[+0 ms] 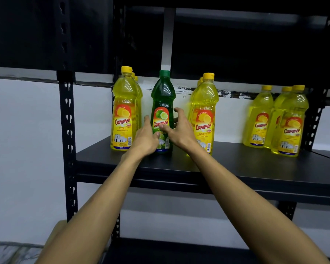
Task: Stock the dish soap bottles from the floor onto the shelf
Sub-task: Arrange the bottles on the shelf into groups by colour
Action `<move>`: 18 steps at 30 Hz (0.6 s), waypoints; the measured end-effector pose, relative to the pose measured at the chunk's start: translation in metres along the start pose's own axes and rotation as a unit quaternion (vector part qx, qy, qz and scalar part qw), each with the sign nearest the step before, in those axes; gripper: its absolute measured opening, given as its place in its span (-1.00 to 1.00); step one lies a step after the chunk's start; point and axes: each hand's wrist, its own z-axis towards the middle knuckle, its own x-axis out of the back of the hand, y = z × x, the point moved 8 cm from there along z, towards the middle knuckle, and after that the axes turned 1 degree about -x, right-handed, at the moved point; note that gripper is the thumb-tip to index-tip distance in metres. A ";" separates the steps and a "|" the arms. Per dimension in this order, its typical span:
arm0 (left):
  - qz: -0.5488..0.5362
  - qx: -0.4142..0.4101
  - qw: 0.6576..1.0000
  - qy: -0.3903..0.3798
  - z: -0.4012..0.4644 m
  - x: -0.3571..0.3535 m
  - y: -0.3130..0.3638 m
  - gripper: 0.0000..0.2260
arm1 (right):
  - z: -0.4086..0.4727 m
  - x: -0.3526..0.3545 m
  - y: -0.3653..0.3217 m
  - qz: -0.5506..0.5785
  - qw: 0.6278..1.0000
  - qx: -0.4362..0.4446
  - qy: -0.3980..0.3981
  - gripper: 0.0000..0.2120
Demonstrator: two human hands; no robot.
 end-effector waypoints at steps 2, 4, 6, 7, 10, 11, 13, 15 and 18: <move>0.035 -0.037 0.997 0.054 -0.011 0.010 0.015 -0.30 | -0.003 0.012 -0.002 -0.002 1.000 0.015 0.002 -0.27; 0.071 -0.083 0.988 0.106 -0.021 0.018 0.034 -0.29 | -0.008 0.031 -0.005 0.008 0.999 0.040 0.012 -0.30; 0.083 -0.130 0.978 0.143 -0.030 0.019 0.058 -0.33 | -0.013 0.053 -0.008 0.025 0.996 0.074 0.031 -0.37; 0.082 -0.151 0.973 0.151 -0.033 0.017 0.071 -0.36 | -0.015 0.065 -0.008 0.029 0.995 0.087 0.041 -0.40; 0.068 -0.212 0.964 0.144 -0.041 -0.004 0.111 -0.43 | -0.016 0.102 0.000 0.019 0.991 0.113 0.070 -0.46; 0.059 -0.226 0.963 0.134 -0.042 -0.015 0.123 -0.45 | -0.015 0.115 0.006 0.013 0.990 0.118 0.078 -0.47; 0.047 -0.248 0.961 0.115 -0.042 -0.037 0.146 -0.48 | -0.014 0.142 0.023 -0.001 0.989 0.114 0.093 -0.48; 0.043 -0.257 0.961 0.096 -0.039 -0.063 0.165 -0.49 | -0.012 0.170 0.048 -0.018 0.990 0.098 0.104 -0.47; 0.039 -0.253 0.965 0.058 -0.031 -0.107 0.188 -0.49 | -0.008 0.212 0.090 -0.050 0.990 0.064 0.115 -0.47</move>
